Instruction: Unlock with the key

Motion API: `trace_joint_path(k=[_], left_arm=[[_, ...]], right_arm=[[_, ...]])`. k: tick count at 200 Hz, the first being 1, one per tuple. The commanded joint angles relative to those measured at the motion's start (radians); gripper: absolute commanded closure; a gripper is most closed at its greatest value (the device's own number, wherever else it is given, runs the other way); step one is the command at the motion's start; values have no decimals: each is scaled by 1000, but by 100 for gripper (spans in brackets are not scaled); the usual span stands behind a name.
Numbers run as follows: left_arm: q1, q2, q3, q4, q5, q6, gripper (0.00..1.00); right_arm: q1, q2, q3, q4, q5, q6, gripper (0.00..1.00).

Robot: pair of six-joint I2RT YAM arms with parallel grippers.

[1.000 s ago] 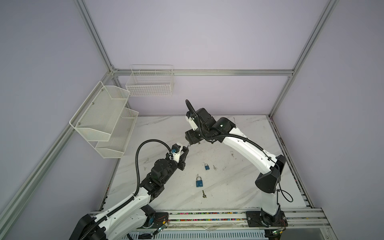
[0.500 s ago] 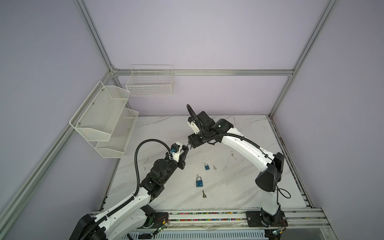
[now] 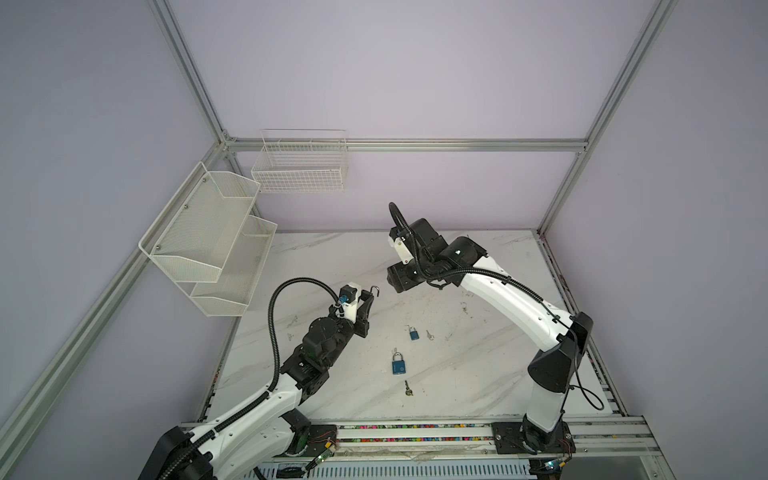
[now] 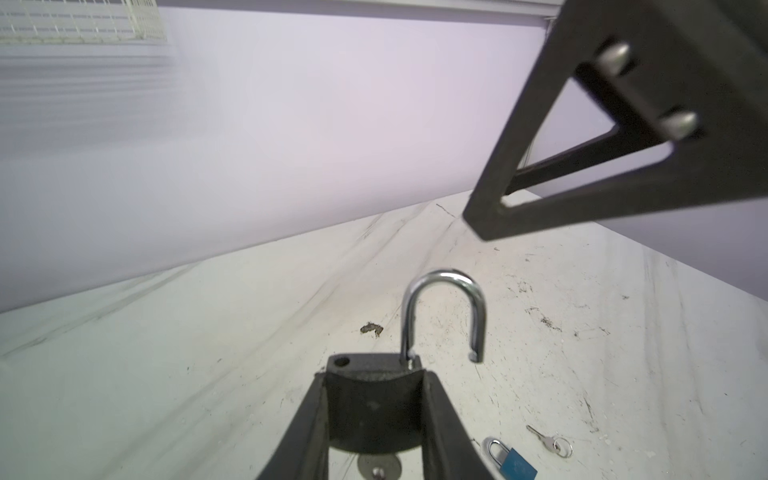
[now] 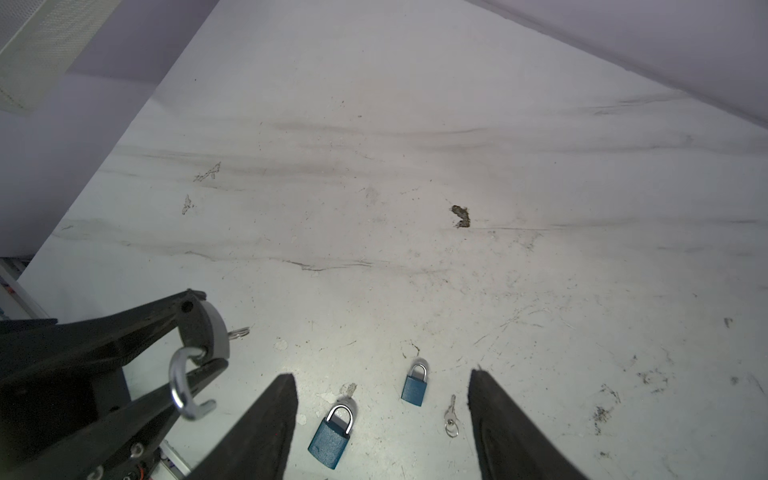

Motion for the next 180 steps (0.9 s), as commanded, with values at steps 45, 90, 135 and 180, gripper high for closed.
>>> trace_joint_path(k=[45,90,135,180], left_arm=[[0,223,387,-543,-101,-318,100],[13,486,608,-785,-107,-450,100],[36,750,797,-980,-132,-491,100],[61,880,856,-1011,-108,-506,100]], right_arm=[[-81,-207,-387,294,-24,163,28],[-152,-297,-632,466,-92,256,28],[-175,-321,-755,514,-118,281,28],[-177,-318,-799,533,-123,281,28]])
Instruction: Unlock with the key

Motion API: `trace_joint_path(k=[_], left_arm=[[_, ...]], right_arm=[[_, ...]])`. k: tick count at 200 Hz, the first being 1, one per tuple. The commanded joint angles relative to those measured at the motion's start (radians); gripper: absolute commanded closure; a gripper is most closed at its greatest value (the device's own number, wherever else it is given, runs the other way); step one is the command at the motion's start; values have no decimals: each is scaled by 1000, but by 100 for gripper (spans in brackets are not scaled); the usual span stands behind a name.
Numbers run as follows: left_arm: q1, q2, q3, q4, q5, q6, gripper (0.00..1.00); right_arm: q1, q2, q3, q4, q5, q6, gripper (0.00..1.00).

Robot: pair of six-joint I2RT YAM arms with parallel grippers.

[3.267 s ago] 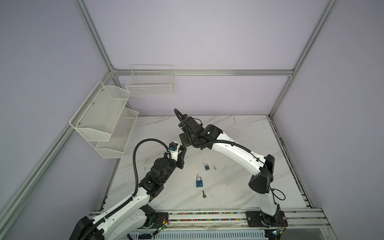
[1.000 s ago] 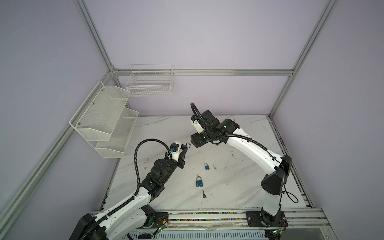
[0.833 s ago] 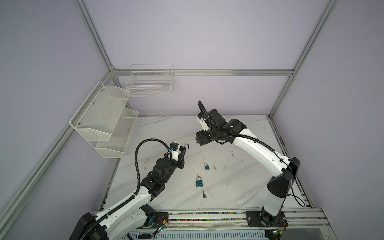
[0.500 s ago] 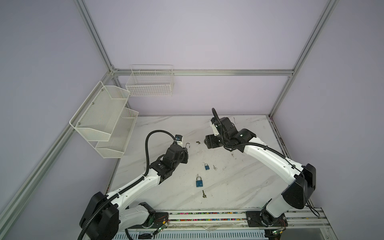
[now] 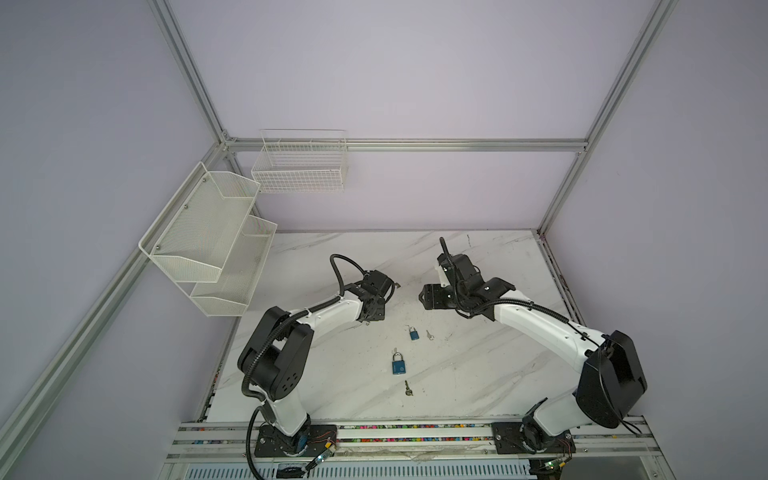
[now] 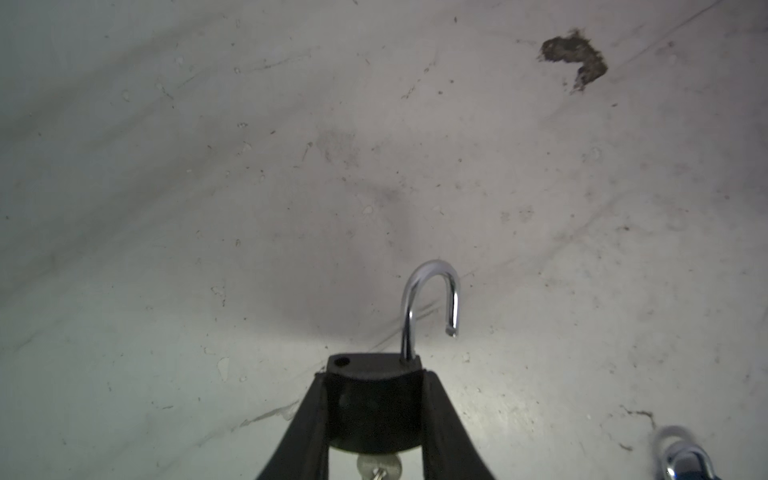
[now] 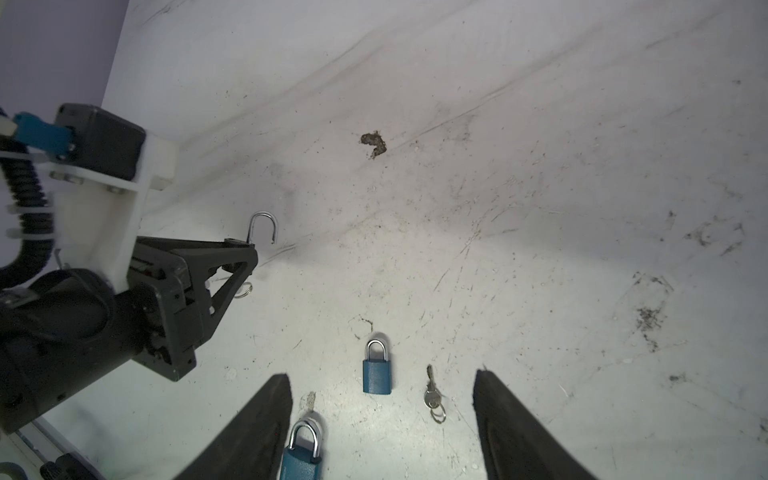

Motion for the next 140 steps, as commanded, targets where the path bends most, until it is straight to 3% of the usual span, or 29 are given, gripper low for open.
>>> trace_joint_path(k=[1,83,140], left_arm=[[18,22,113,-47,-3,-35,100],[38,78,103,-63,23,-42,100],[45,94,87,-68,36,-50,87]], right_arm=[[-5,-18,-22,40,-17,17,28],[-4,6,-43,43,-42,15,28],[-4,1,-61,35,-31,26,28]])
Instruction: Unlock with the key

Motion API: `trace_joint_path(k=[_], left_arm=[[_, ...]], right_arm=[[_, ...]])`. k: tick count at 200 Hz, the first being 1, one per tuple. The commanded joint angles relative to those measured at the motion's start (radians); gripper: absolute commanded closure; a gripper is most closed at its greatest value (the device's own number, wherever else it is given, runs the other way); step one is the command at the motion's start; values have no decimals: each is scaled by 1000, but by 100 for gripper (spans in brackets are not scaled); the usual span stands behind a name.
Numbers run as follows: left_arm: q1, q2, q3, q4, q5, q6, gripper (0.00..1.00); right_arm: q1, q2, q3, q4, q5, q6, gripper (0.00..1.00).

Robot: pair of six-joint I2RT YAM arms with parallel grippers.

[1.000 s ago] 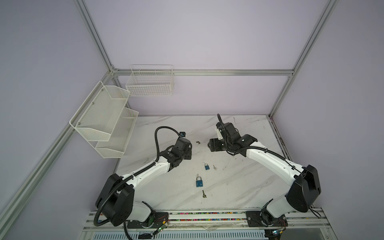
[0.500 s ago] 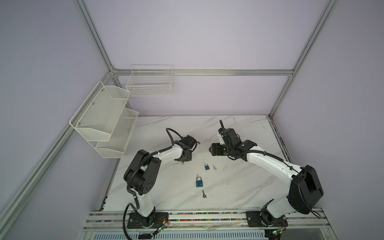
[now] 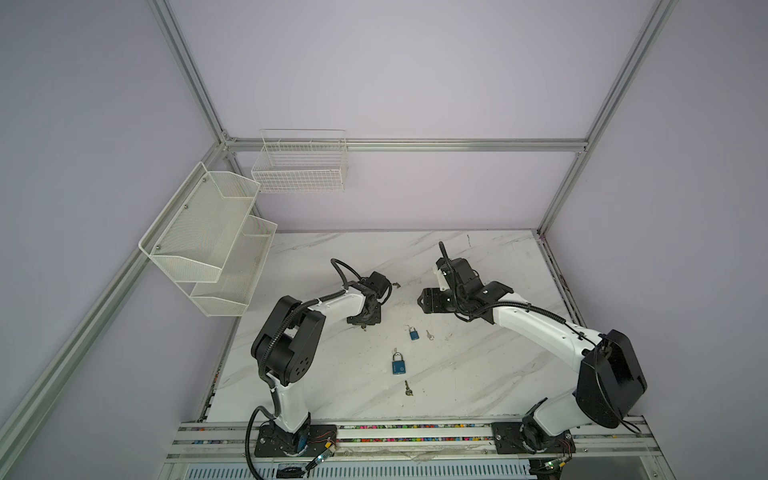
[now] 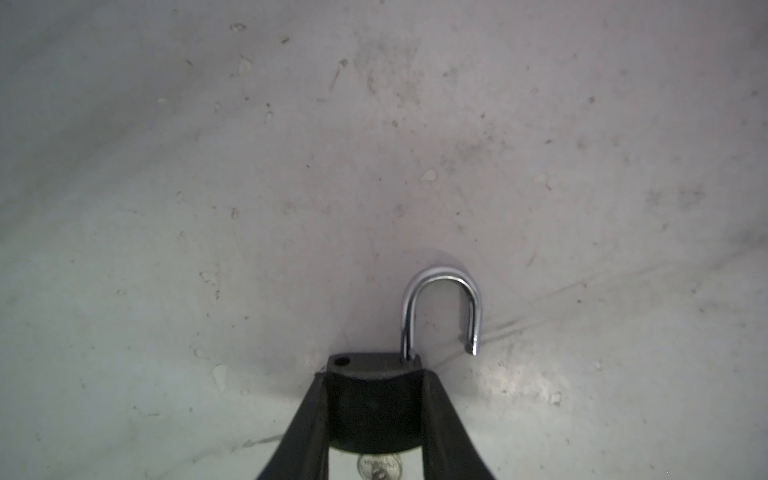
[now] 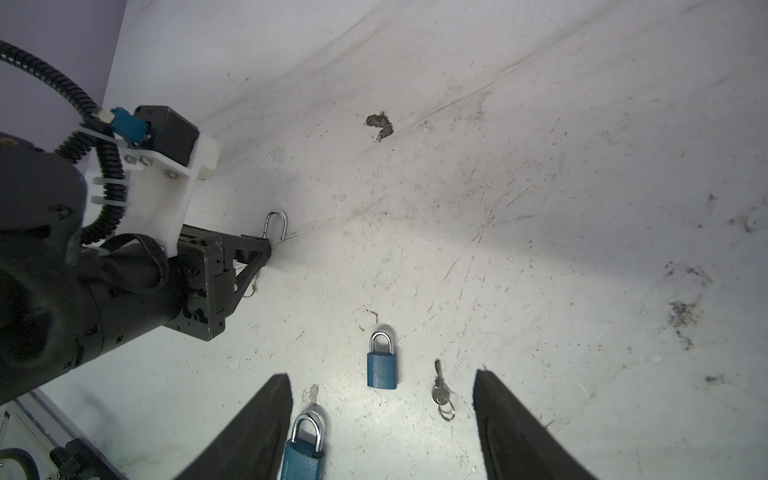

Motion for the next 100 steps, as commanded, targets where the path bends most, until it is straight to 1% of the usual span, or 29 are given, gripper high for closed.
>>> trace_joint_path(k=[1,31,44,86,100], left_arm=[[7,6,62,-10,8,-22,87],[10,-2,48,-15,5,-27,77],[10,-12,43,-18,-1,-30,71],[13,-65,25,-21,-5,-33,64],[13,-93,18,-23,0,-34,59]], right_arm=[[-3,0,-19,1,7,19,28],[-4,4,-27,1,3,23,28],[-5,8,-30,2,2,25,28],[-4,2,-36,-4,5,34,28],[-3,-9,-47,-2,8,35,28]])
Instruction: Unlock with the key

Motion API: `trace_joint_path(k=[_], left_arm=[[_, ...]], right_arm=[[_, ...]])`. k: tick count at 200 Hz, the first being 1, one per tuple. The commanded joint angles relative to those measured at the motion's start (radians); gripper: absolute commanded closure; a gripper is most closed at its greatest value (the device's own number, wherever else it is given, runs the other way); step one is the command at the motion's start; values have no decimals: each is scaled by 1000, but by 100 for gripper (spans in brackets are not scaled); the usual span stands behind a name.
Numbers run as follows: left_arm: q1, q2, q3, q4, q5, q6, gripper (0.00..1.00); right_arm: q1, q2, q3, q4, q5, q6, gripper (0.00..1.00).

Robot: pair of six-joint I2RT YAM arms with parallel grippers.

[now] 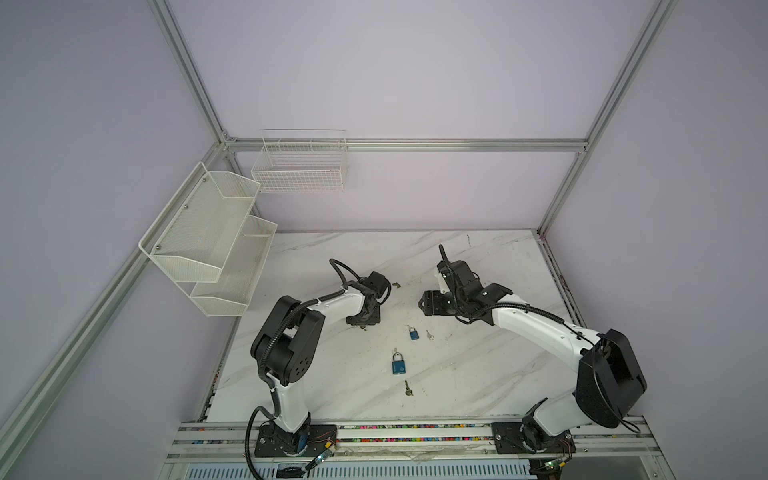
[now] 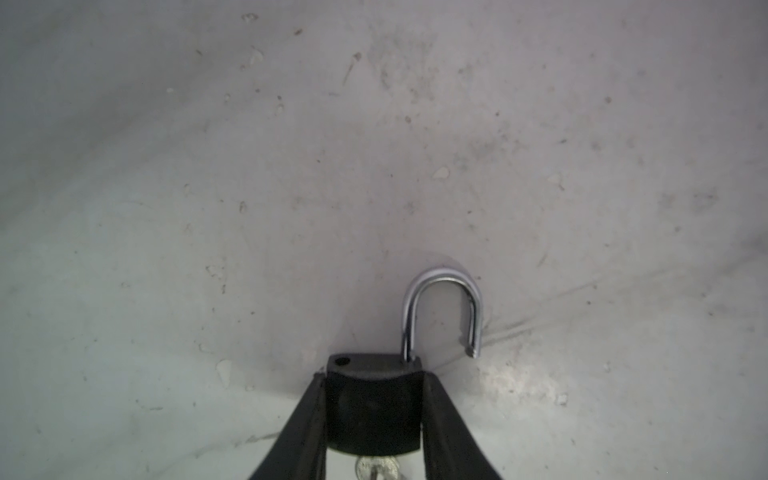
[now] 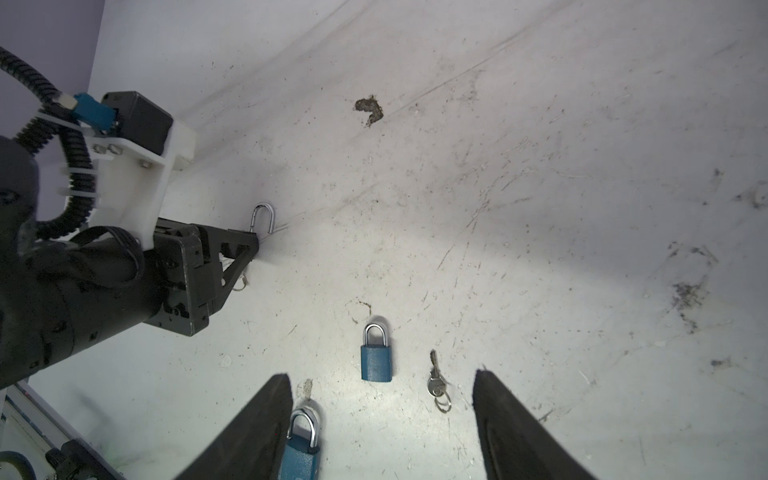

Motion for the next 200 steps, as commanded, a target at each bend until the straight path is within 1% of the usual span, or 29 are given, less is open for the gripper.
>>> trace_joint_path(k=[1,43,79,110,120,123,142,153,176,189,200], left_arm=[[6,-86,18,-9,-1,-15,59],[6,-174,5,-25,24,-28,51],[-7,-288,-35,5,87,-87,49],[-48,-399,-87,74,118,-153,47],[-64,-420,-111,109,123,-177,47],[-70,-455,-120,122,126,-186,47],[-96,-515,-171,202,151,-240,46],[-119,-546,-196,238,136,-264,46],[-150,-593,-257,336,122,-309,45],[-158,-605,-291,396,129,-330,45],[-165,-609,-308,429,133,-339,45]], right_arm=[[-4,-11,-25,-1,8,16,28],[-4,-35,-59,-5,2,23,28],[-4,-71,-124,0,-15,43,28],[-4,-81,-192,29,-55,60,30],[-4,-87,-220,52,-66,74,31],[-4,-88,-229,60,-69,78,31],[-4,-83,-273,108,-81,95,34],[-4,-67,-276,113,-76,91,37],[-4,-30,-278,141,-86,76,39],[-4,-6,-263,127,-58,61,44],[-4,5,-259,138,-57,60,48]])
